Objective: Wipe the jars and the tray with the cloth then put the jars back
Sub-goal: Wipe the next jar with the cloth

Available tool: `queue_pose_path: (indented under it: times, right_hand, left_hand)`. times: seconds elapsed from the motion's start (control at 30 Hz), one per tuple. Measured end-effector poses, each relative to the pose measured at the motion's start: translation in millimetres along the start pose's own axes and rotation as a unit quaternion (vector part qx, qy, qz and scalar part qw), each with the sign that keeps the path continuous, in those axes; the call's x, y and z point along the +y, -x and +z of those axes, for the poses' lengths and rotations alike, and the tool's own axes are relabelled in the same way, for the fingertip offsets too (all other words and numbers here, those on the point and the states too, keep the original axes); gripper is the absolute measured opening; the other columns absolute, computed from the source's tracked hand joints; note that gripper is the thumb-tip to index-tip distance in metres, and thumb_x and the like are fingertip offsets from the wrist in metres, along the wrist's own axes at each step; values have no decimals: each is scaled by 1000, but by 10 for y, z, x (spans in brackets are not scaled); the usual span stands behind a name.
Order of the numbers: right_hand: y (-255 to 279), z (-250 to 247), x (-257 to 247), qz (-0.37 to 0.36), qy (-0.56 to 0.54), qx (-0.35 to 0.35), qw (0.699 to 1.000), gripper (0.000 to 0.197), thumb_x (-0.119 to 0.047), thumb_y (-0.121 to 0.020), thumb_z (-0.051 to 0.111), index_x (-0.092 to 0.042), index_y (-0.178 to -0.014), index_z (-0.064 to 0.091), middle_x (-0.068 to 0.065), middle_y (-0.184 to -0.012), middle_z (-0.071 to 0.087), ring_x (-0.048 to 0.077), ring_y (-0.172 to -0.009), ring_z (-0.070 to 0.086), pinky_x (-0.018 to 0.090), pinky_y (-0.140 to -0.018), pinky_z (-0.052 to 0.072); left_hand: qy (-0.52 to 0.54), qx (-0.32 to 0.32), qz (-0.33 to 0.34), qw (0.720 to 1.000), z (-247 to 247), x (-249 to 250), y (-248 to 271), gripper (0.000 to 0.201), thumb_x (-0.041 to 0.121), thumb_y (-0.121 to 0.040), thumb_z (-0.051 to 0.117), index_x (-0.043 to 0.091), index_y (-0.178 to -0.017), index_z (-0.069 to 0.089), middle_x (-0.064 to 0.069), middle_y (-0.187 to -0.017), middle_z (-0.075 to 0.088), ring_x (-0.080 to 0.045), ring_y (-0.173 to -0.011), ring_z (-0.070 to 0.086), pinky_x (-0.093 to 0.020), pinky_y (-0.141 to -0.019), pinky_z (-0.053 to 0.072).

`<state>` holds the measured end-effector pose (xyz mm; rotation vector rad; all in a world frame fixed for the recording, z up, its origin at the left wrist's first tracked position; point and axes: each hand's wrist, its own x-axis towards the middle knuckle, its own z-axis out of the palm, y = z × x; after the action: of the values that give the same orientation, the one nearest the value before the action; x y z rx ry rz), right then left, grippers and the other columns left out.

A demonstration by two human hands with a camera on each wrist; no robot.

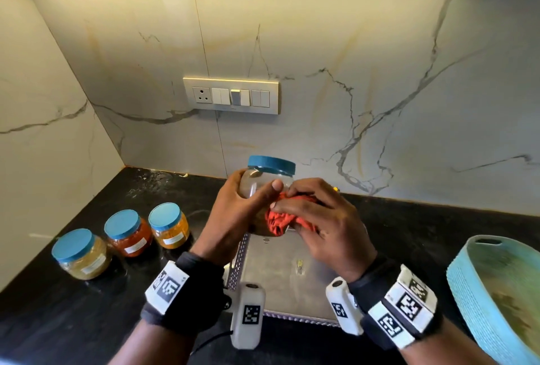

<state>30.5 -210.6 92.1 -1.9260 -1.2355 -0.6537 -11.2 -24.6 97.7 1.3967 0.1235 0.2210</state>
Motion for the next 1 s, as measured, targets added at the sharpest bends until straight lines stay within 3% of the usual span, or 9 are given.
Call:
queue_pose_path:
  times: [0.17, 0.23, 0.33, 0.4, 0.53, 0.63, 0.77, 0.87, 1.0]
  right_hand:
    - [-244, -44, 89, 111, -127, 114, 979, 28, -3, -84, 74, -7, -112, 72, 8, -110, 66, 21, -107, 64, 33, -93, 54]
    - [-202, -26, 16, 106, -120, 111, 981, 31, 0, -81, 74, -6, -111, 73, 9, -110, 65, 22, -107, 63, 28, -94, 52]
    - [-4, 8, -137, 54, -48, 60, 996, 34, 2, -76, 77, -7, -108, 76, 9, -109, 62, 22, -104, 63, 22, -94, 51]
    - [51, -8, -131, 35, -33, 39, 998, 33, 2, -76, 79, -9, -107, 77, 8, -109, 62, 21, -104, 63, 24, -93, 51]
    - [-167, -52, 103, 86, -91, 84, 989, 32, 0, -80, 76, -7, -111, 73, 11, -110, 65, 23, -105, 63, 31, -93, 54]
    - [-275, -42, 168, 146, -165, 127, 967, 29, -5, -86, 73, -8, -114, 70, 9, -112, 68, 23, -110, 65, 40, -95, 55]
    - [-31, 34, -73, 87, -94, 72, 989, 33, 0, -78, 78, -7, -110, 74, 10, -110, 63, 24, -105, 63, 28, -93, 53]
    - [49, 26, -112, 48, -57, 52, 996, 37, 6, -73, 83, -9, -107, 77, 9, -109, 63, 21, -105, 63, 31, -91, 55]
    - [-74, -52, 29, 47, -72, 62, 994, 41, 13, -71, 79, -7, -106, 76, 9, -108, 62, 24, -105, 62, 39, -90, 53]
  left_hand:
    - [72, -5, 7, 997, 68, 10, -9, 71, 46, -82, 78, 5, -136, 57, -24, -129, 68, -42, -118, 68, -56, -91, 60]
    - [101, -11, 5, 995, 85, 67, -31, 62, 39, -90, 73, 3, -137, 55, -32, -128, 64, -44, -117, 67, -61, -92, 58]
    - [113, -12, 6, 994, 64, 135, -69, 56, 37, -91, 66, 4, -135, 58, -35, -128, 61, -37, -108, 69, -53, -88, 60]
    - [99, 3, 15, 995, 56, 116, -74, 61, 38, -88, 72, 3, -136, 57, -36, -127, 60, -37, -109, 70, -51, -92, 60]
    - [81, 1, 3, 997, 109, 47, -47, 59, 38, -88, 74, 7, -135, 58, -28, -128, 66, -48, -118, 66, -71, -95, 53]
    - [91, -10, -1, 996, 142, 65, -47, 57, 38, -90, 68, 8, -137, 57, -25, -131, 67, -46, -118, 67, -66, -92, 57]
    - [162, -28, -15, 986, 62, 120, -95, 45, 47, -93, 62, 17, -126, 68, -29, -117, 64, -38, -100, 66, -45, -78, 59]
    - [159, -36, -37, 986, 18, 91, -87, 62, 54, -93, 54, 17, -142, 57, -24, -123, 64, -36, -101, 68, -48, -82, 57]
    - [140, -64, -49, 987, 13, 44, -85, 60, 54, -96, 52, 13, -140, 55, -21, -119, 71, -32, -102, 73, -43, -82, 62]
